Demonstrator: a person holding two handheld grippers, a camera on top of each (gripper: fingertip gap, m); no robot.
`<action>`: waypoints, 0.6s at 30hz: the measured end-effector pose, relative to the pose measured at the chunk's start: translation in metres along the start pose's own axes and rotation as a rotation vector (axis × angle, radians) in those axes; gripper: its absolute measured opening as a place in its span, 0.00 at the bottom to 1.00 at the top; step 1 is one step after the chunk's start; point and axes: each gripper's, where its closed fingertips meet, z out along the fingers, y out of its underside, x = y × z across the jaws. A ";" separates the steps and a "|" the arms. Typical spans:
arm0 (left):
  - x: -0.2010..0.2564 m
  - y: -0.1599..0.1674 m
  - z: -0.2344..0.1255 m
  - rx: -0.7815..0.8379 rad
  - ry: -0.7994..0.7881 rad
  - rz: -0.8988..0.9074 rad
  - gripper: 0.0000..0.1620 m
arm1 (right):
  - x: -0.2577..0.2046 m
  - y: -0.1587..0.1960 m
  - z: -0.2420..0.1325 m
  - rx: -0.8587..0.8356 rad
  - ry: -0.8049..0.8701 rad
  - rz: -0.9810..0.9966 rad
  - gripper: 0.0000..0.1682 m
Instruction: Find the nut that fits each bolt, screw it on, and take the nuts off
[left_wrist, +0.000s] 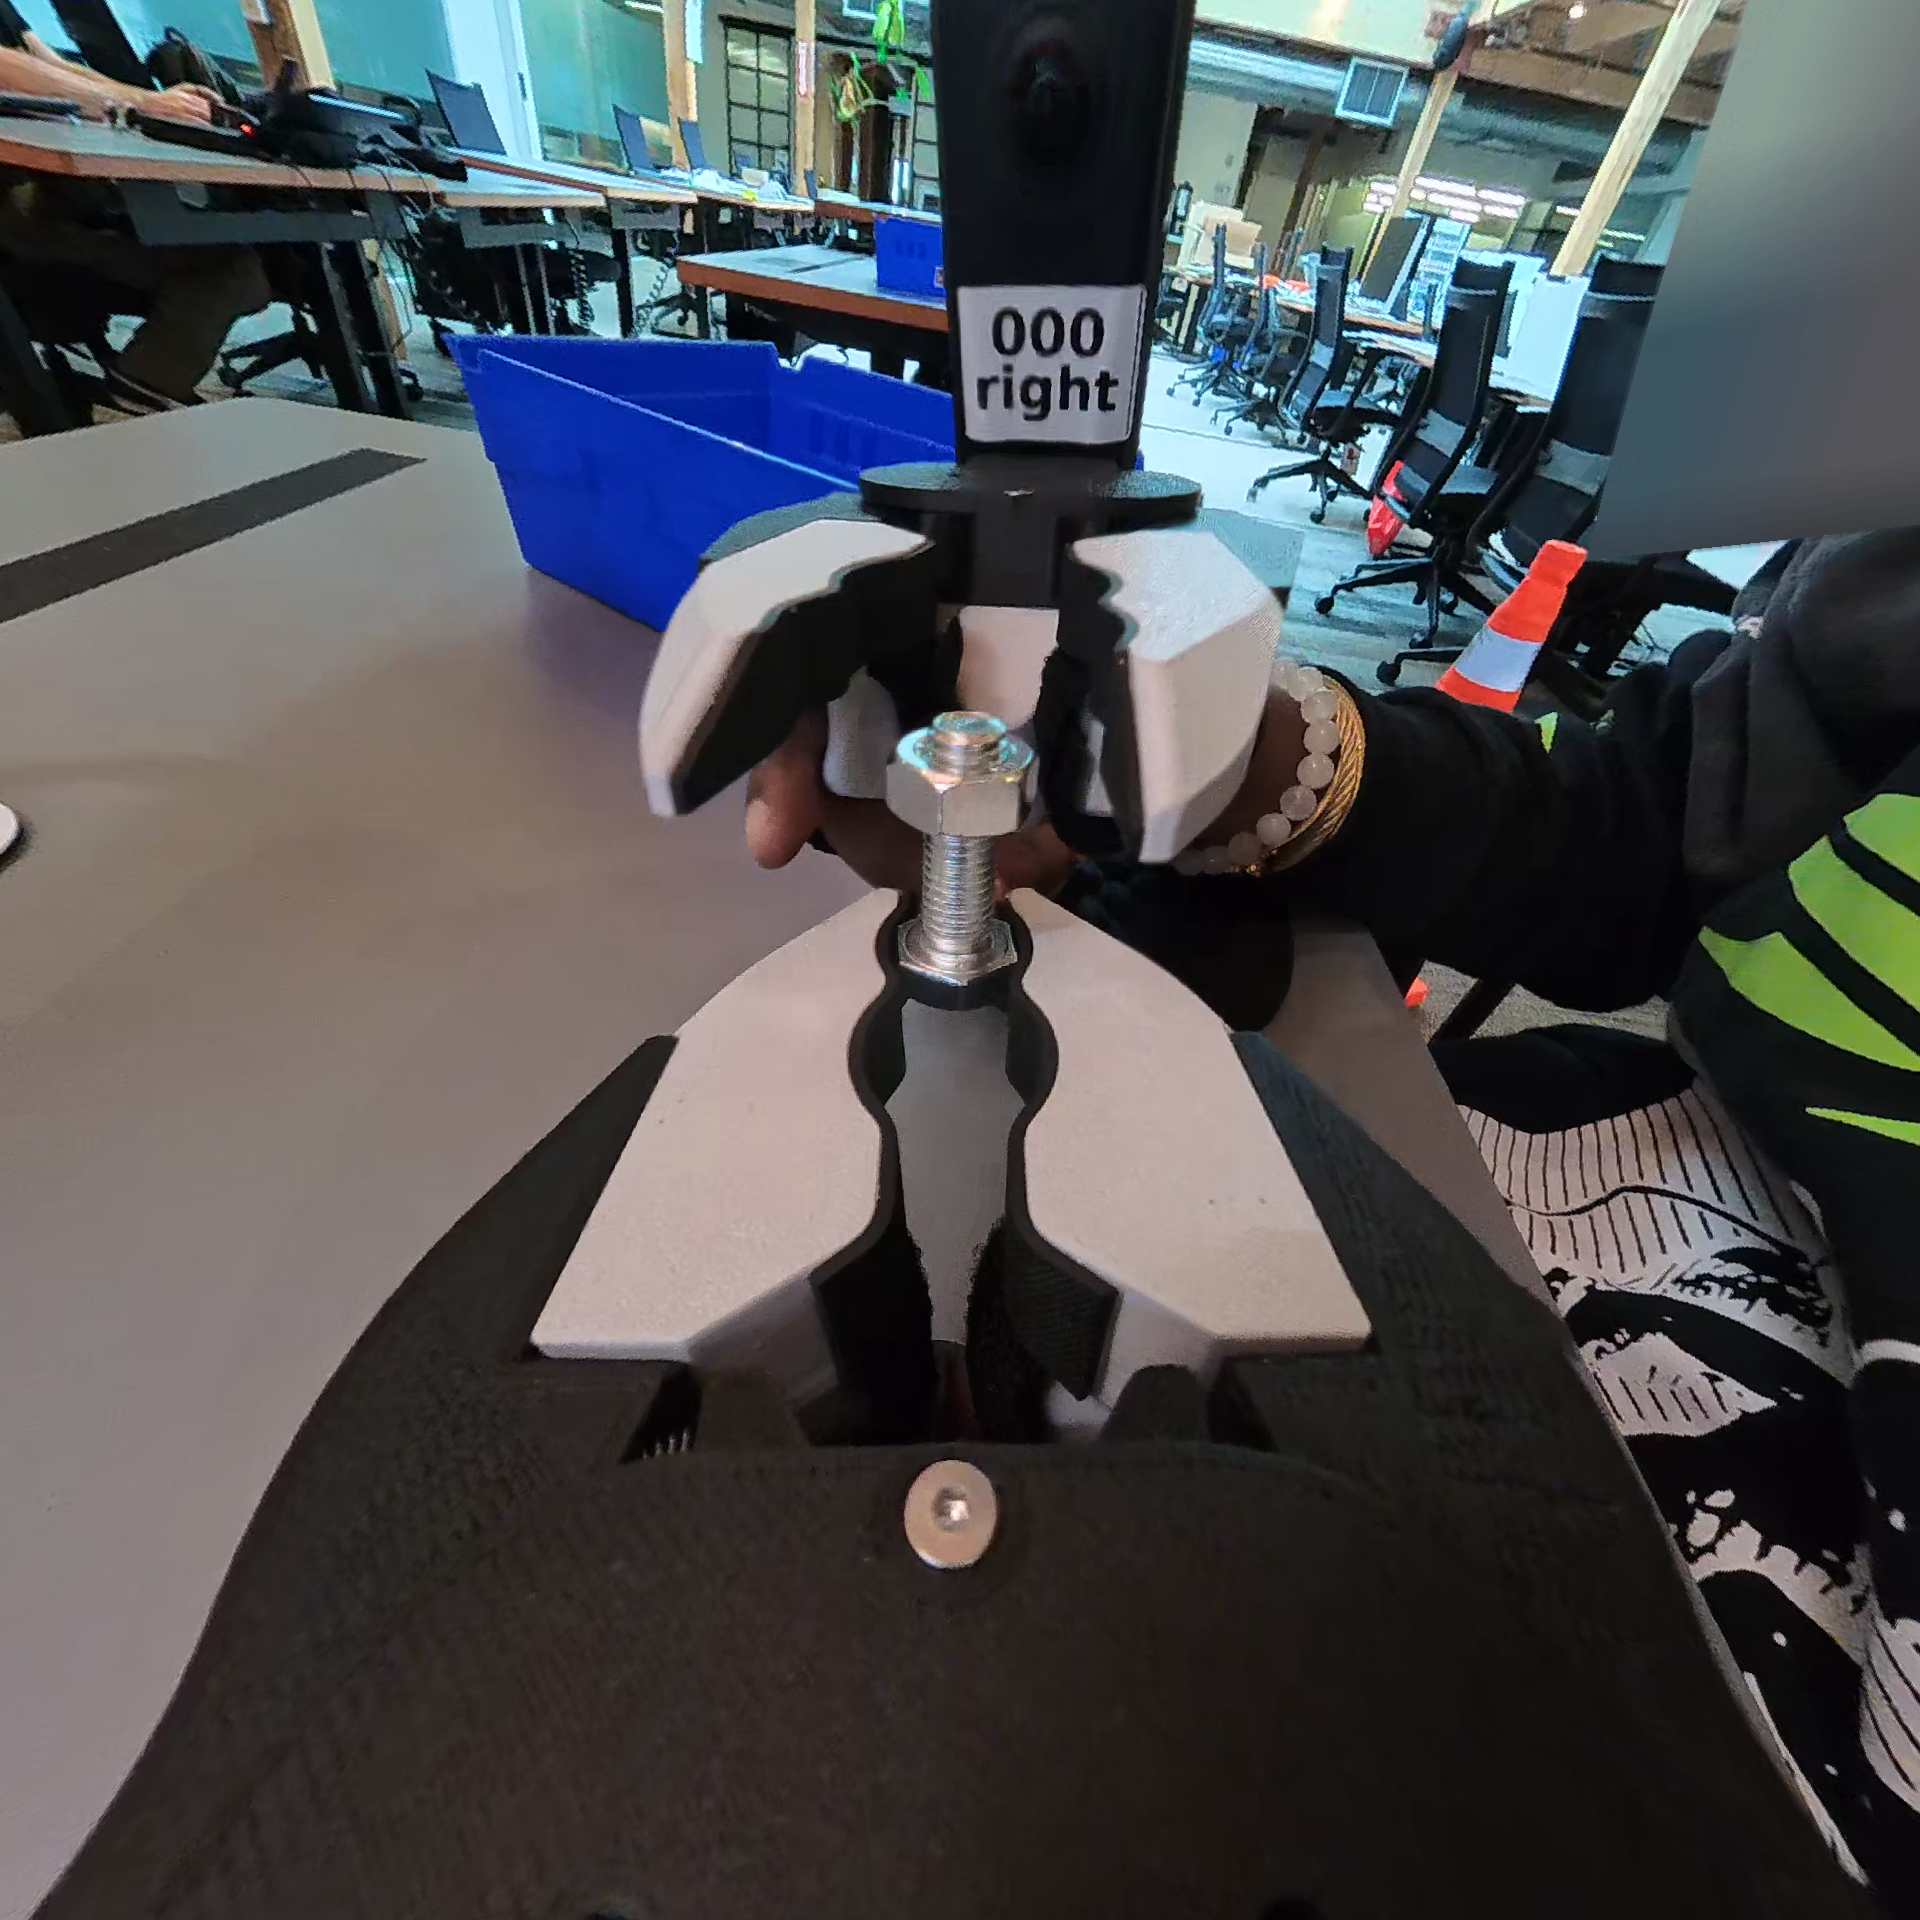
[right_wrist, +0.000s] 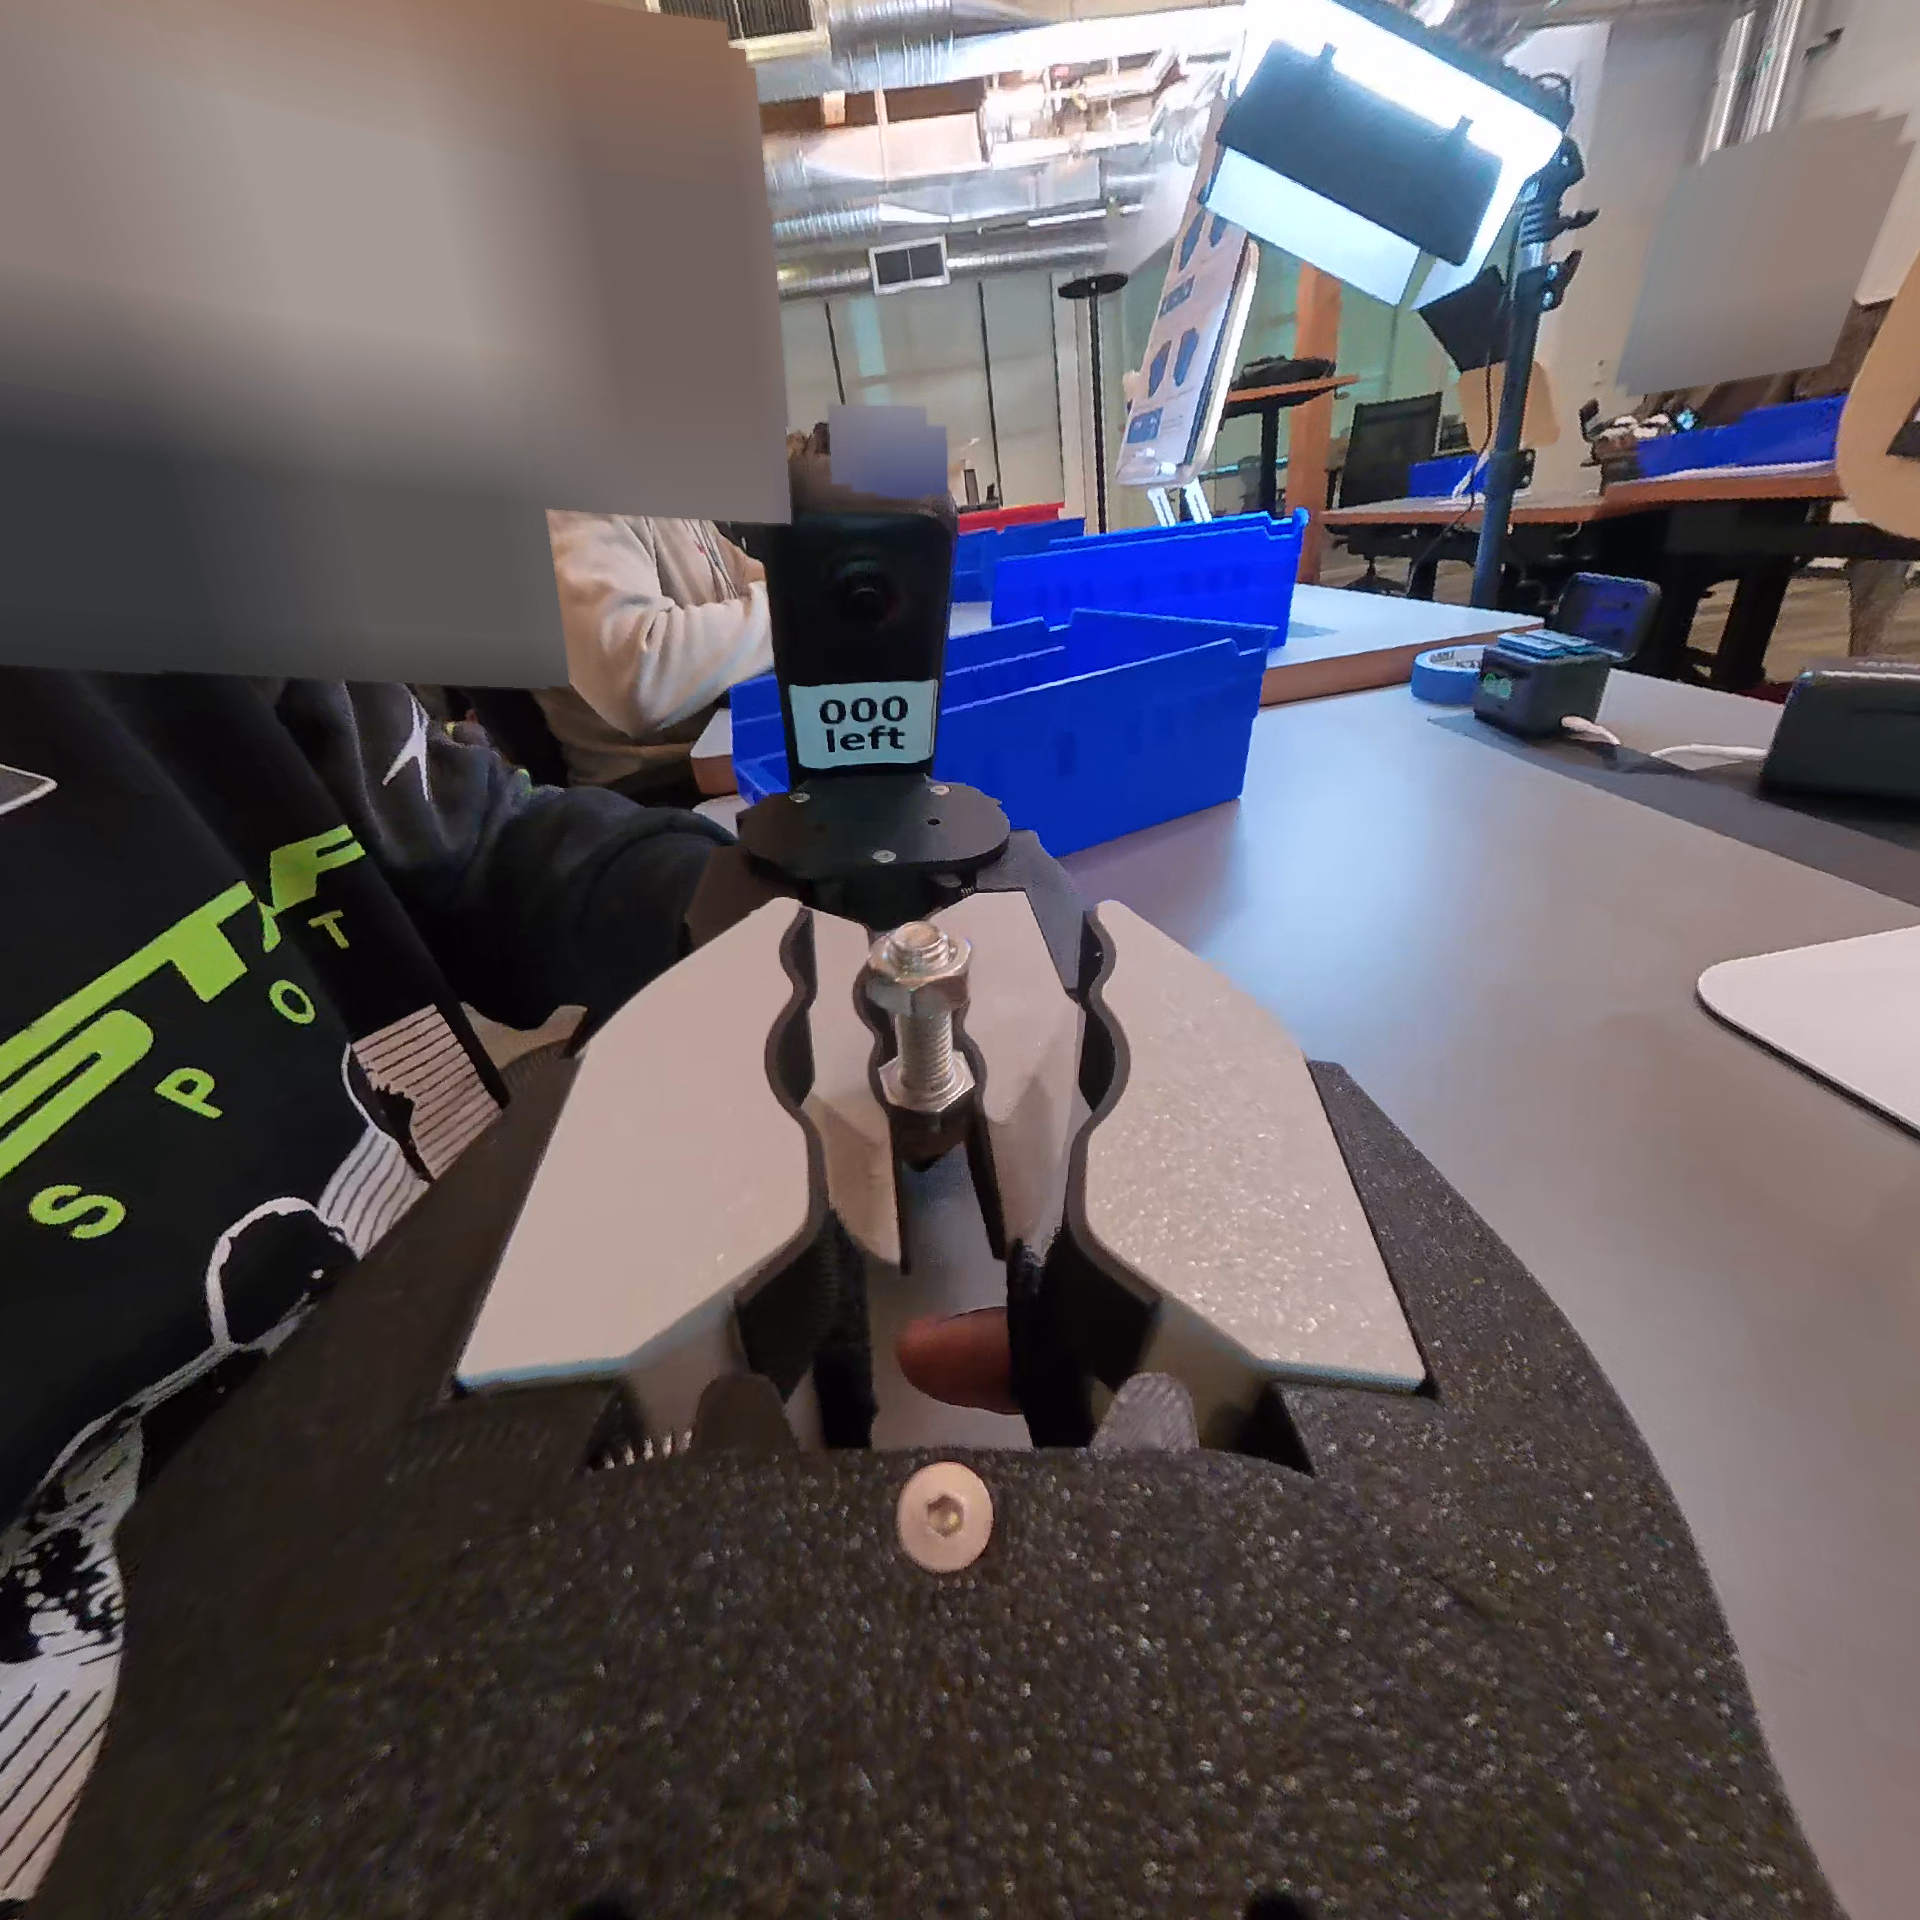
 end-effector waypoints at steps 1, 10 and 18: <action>0.001 0.002 0.001 -0.008 0.005 0.002 0.09 | 0.001 0.002 0.001 -0.013 0.007 -0.005 0.29; -0.006 -0.016 -0.011 0.102 0.021 -0.082 0.09 | 0.017 -0.010 -0.017 0.021 0.097 -0.018 0.04; -0.003 -0.013 -0.008 0.072 0.016 -0.038 0.09 | 0.009 -0.018 -0.017 0.087 0.034 0.020 0.16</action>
